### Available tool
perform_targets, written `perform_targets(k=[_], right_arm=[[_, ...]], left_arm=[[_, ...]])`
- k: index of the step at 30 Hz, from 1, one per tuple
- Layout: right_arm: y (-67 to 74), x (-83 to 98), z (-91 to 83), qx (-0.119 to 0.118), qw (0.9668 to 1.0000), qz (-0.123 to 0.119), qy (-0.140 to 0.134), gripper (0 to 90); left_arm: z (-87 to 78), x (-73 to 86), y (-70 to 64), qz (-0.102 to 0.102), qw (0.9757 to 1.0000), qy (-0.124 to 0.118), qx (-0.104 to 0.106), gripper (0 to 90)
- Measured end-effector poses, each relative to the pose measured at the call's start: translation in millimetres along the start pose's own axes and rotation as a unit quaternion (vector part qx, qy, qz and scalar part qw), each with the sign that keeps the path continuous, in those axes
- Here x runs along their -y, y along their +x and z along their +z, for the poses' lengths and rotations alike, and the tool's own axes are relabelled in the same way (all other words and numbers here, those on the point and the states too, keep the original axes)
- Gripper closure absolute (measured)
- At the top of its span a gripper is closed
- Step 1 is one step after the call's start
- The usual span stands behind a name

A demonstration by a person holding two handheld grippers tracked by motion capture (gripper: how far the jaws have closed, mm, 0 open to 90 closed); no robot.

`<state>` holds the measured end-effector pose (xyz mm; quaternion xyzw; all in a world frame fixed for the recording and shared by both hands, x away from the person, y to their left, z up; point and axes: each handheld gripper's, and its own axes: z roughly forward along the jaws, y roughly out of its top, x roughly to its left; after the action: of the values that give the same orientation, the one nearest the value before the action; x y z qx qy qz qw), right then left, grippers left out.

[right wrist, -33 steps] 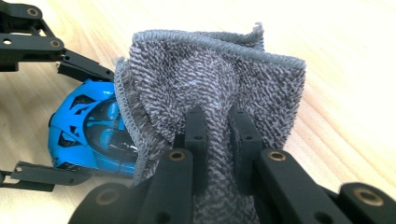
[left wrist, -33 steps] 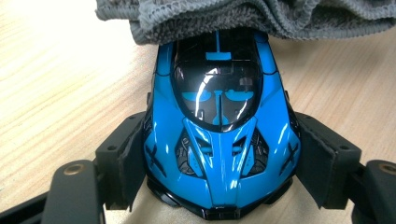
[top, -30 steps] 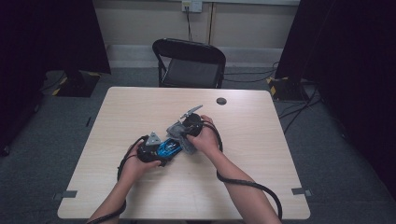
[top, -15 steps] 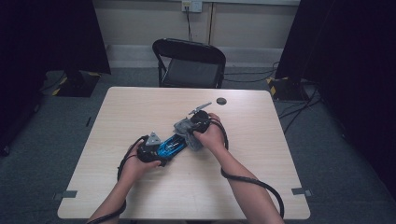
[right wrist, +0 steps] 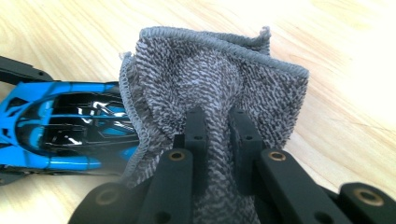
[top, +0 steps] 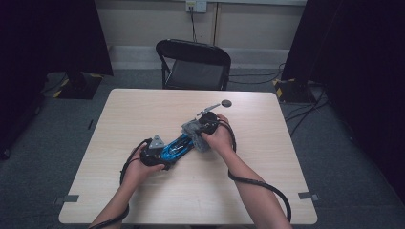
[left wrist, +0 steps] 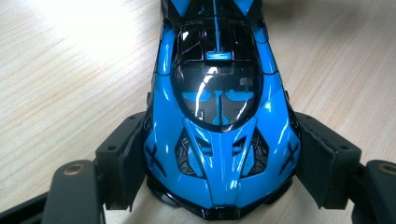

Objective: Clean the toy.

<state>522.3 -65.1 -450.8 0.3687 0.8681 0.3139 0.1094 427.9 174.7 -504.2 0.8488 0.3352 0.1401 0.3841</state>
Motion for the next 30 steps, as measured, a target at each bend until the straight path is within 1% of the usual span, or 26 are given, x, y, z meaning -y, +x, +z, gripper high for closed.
perform_targets(k=[2, 3, 7, 10, 13, 15, 17, 21, 24, 26, 30], right_arm=[[-3.5, 1.2, -0.7, 0.003, 1.0, 0.005, 0.004, 80.8], [-5.2, 1.9, -1.3, 0.009, 0.9999, 0.007, 0.006, 80.8], [-12.8, 6.1, -3.4, 0.023, 0.9996, 0.004, 0.013, 80.8], [-17.7, 9.4, -6.0, 0.03, 0.9994, 0.01, 0.011, 80.8], [-20.1, 9.6, -11.1, 0.033, 0.9994, 0.012, 0.005, 80.8], [-19.9, 7.2, -16.3, 0.03, 0.9995, 0.012, -0.003, 80.8], [-18.3, 3.5, -22.3, 0.029, 0.9995, 0.005, -0.009, 80.8], [-11.5, -3.6, -31.7, 0.021, 0.9995, -0.004, -0.023, 80.8], [-2.2, -8.1, -36.2, 0.012, 0.9994, -0.014, -0.03, 80.8], [5.0, -10.6, -37.7, 0.0, 0.9992, -0.021, -0.034, 80.7], [20.9, -15.0, -35.0, -0.018, 0.9986, -0.037, -0.033, 80.7]], left_arm=[[0.0, 0.0, 0.0, 0.0, 1.0, 0.0, 0.0, 25.6], [0.0, 0.0, 0.0, 0.0, 1.0, 0.0, 0.0, 25.5], [0.0, 0.0, 0.0, 0.0, 1.0, 0.0, 0.0, 25.5], [0.0, 0.0, 0.1, 0.0, 1.0, 0.0, 0.001, 25.5], [0.0, 0.0, 0.1, -0.001, 1.0, 0.0, 0.001, 25.5], [0.0, 0.0, 0.1, -0.001, 1.0, 0.0, 0.001, 25.5], [0.0, 0.0, 0.1, -0.001, 1.0, 0.0, 0.001, 25.5], [0.0, 0.0, 0.0, -0.001, 1.0, 0.0, 0.001, 25.5], [0.0, 0.0, 0.1, -0.001, 1.0, 0.0, 0.001, 25.5], [0.0, 0.0, 0.1, -0.001, 1.0, 0.0, 0.001, 25.5], [-0.1, 0.0, 0.1, 0.0, 1.0, 0.001, 0.001, 25.5]])
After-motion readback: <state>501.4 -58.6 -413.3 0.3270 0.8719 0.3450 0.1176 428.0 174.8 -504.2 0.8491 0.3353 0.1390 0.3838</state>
